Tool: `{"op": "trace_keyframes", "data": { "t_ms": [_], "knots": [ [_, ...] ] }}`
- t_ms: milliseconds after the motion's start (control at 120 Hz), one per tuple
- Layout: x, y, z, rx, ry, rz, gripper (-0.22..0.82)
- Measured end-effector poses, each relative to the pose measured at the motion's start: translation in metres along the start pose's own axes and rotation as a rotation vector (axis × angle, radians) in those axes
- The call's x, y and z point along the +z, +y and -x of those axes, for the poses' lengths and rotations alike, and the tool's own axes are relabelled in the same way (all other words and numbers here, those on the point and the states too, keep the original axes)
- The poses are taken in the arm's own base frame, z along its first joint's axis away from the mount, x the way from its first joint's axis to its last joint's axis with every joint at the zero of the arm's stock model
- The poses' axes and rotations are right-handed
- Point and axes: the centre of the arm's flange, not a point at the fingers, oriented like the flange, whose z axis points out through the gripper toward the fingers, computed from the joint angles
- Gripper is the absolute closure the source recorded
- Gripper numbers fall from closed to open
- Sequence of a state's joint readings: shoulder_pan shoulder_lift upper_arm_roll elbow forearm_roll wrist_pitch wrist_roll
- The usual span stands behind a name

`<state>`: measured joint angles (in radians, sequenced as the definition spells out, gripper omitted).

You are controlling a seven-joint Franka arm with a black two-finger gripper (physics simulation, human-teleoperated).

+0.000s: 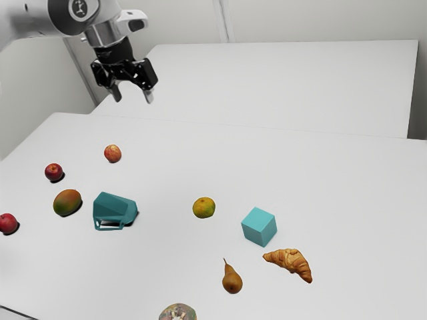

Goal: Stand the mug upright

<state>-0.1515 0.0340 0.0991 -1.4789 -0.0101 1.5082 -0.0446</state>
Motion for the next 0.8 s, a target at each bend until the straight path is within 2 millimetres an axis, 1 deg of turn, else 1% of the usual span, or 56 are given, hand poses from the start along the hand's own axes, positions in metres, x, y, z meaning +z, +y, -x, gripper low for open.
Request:
{"op": "trace_keyframes", "data": {
  "t_ms": [142,242,308,342,383,450,517,583,658,733,758,800],
  "knots": [
    [0.001,0.008,0.000,0.016,-0.002,0.006,0.00],
    [0.010,0.009,-0.001,0.016,-0.027,0.018,0.00],
    [0.022,0.000,0.000,-0.002,-0.053,0.038,0.00],
    [0.031,-0.008,0.000,-0.015,-0.069,0.052,0.00],
    [0.047,-0.021,0.000,-0.035,-0.094,0.078,0.00],
    [0.069,-0.050,0.001,-0.075,-0.118,0.128,0.00],
    [0.083,-0.087,0.003,-0.115,-0.121,0.173,0.00],
    [0.098,-0.132,0.005,-0.160,-0.122,0.203,0.00],
    [0.117,-0.193,0.014,-0.220,-0.121,0.232,0.00],
    [0.149,-0.253,0.025,-0.281,-0.126,0.272,0.00],
    [0.162,-0.269,0.026,-0.296,-0.128,0.291,0.00],
    [0.184,-0.288,0.026,-0.309,-0.127,0.330,0.00]
  ]
}}
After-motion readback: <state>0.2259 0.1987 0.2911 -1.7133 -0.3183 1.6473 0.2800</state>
